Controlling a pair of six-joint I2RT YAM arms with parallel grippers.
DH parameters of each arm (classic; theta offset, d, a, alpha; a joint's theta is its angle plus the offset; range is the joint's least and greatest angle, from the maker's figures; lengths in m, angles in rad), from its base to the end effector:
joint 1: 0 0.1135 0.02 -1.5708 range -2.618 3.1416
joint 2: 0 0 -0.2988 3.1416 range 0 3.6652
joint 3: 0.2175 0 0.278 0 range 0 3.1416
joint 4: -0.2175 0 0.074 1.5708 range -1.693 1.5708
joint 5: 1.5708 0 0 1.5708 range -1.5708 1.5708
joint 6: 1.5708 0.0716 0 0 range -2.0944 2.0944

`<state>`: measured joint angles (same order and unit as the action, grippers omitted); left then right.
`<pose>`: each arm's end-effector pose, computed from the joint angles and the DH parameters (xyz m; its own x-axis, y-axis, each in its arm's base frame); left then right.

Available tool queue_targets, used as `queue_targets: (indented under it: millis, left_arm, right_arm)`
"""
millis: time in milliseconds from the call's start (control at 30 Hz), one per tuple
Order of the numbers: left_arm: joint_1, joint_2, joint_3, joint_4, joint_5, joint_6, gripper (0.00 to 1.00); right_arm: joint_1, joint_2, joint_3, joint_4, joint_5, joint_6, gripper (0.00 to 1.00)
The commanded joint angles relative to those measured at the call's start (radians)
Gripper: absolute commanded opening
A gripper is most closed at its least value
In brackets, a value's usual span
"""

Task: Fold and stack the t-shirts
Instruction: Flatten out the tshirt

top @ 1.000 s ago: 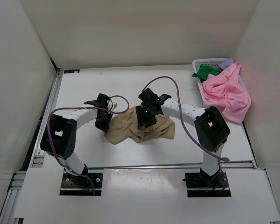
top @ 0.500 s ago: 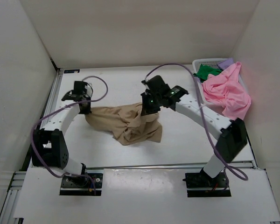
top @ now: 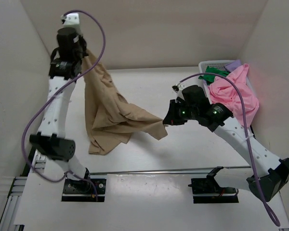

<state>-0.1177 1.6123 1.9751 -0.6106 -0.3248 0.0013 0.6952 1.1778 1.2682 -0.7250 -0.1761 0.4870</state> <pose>0.4023 -0.0246 0.5297 -0.2438 0.0301 -0.9694 -0.1956 0.9775 0.0795 0.2123 0.1934 0.3881 -0.7482 -0.0241 -0.6631 -0.4400 0.7660 0.4687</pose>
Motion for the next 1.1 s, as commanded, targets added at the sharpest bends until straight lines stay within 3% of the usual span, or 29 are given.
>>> queue_targets:
  millis: [0,67,100,167,233,267,300,367,400,467,533,633,800,833,933,967,1000,1033,1067]
  left_arm:
    - [-0.034,0.280,0.103,-0.037,-0.084,-0.001,0.30]
    - [-0.065,0.427,0.219,-0.081,-0.213,-0.001,0.81]
    - [-0.074,0.449,0.252,-0.119,-0.229,-0.001,0.99]
    - [-0.086,0.398,0.269,-0.225,-0.127,-0.001,0.99]
    - [-0.095,0.281,0.106,-0.239,-0.001,-0.001,0.99]
    - [-0.112,0.147,0.025,-0.239,0.100,-0.001,0.99]
    - [-0.122,0.080,-0.146,-0.239,0.122,-0.001,0.99]
    - [-0.134,-0.077,-0.310,-0.261,0.171,-0.001,0.99]
    - [-0.134,-0.115,-0.461,-0.285,0.193,-0.001,0.99]
    - [-0.134,-0.191,-0.618,-0.337,0.228,-0.001,0.99]
    - [-0.143,-0.219,-0.817,-0.337,0.240,-0.001,0.99]
    - [-0.186,-0.230,-0.999,-0.319,0.270,-0.001,0.99]
    - [-0.212,-0.149,-1.108,-0.195,0.202,-0.001,0.99]
    - [-0.212,-0.100,-1.108,-0.161,0.178,-0.001,0.96]
    - [-0.179,-0.052,-1.086,-0.138,0.116,-0.001,0.57]
    - [-0.143,-0.042,-1.061,-0.129,0.116,-0.001,0.43]
    - [-0.128,-0.042,-1.052,-0.129,0.084,-0.001,0.16]
    - [-0.099,-0.042,-1.052,-0.112,0.060,-0.001,0.10]
    - [-0.083,-0.042,-1.038,-0.094,0.034,-0.001,0.10]
  right_arm:
    - [-0.058,0.026,-0.035,0.015,0.032,0.064,0.00]
    - [-0.095,0.036,-0.023,0.015,0.041,0.064,0.00]
    - [-0.120,0.061,-0.023,0.015,0.041,0.064,0.00]
    - [-0.143,0.080,0.005,0.015,0.041,0.050,0.00]
    - [-0.152,0.098,0.005,0.015,0.032,0.039,0.00]
    - [-0.166,0.111,0.005,0.015,0.032,0.039,0.00]
    - [-0.178,0.120,0.005,0.015,0.032,0.039,0.00]
    - [-0.192,0.120,-0.009,0.025,0.032,0.030,0.00]
    - [-0.206,0.129,-0.018,0.025,0.032,0.030,0.00]
    - [-0.217,0.129,-0.027,0.036,0.023,0.030,0.00]
    - [-0.217,0.129,-0.027,0.045,0.023,0.030,0.00]
    - [-0.226,0.129,-0.036,0.045,0.023,0.021,0.00]
    - [-0.235,0.129,-0.036,0.045,0.023,0.021,0.00]
    - [-0.247,0.119,-0.036,0.045,0.035,0.021,0.00]
    - [-0.275,0.079,-0.047,0.035,0.046,0.021,0.00]
    - [-0.287,0.066,-0.056,0.035,0.058,0.021,0.00]
    - [-0.316,0.057,-0.065,0.026,0.070,0.012,0.00]
    - [-0.333,0.036,-0.090,0.016,0.070,0.012,0.00]
    - [-0.350,0.026,-0.107,0.016,0.070,-0.001,0.00]
